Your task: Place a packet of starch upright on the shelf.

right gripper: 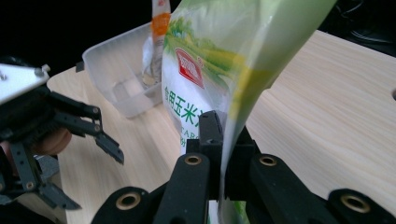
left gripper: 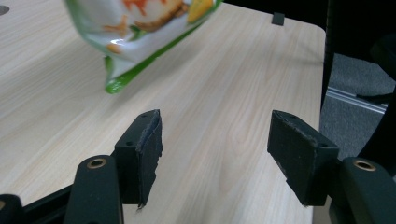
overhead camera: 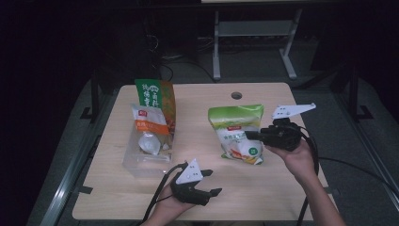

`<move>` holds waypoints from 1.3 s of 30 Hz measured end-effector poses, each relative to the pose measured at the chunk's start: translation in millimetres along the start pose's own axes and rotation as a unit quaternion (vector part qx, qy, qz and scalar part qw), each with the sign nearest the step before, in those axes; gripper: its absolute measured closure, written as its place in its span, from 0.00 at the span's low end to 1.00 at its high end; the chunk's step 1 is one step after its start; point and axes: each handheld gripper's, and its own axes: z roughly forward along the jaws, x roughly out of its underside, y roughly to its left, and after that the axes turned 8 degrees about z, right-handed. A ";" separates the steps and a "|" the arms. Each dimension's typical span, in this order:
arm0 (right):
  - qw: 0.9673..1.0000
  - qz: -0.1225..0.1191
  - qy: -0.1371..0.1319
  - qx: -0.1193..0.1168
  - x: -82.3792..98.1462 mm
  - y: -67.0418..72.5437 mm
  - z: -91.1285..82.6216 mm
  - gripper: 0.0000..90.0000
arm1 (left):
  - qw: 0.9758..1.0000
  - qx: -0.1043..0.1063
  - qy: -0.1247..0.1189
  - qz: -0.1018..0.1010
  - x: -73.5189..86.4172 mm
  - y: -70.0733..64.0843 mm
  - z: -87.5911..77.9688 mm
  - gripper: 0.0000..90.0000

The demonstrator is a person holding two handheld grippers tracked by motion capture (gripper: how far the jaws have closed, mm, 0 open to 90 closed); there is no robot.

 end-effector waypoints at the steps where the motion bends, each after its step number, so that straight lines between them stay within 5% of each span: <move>1: 1.000 -0.001 0.000 -0.001 -2.0 0.8 1.6 0.98 | 1.000 -0.002 -0.001 0.002 0.9 -0.9 -0.8 0.38; 13: 1.000 -0.013 0.007 -0.022 -28.8 14.1 24.3 0.98 | 1.000 -0.002 0.003 0.004 11.0 -5.3 -4.1 0.35; 39: 0.993 -0.068 0.017 -0.091 -80.5 72.2 81.9 0.98 | 1.000 -0.003 -0.012 0.016 13.1 -12.2 -12.7 0.34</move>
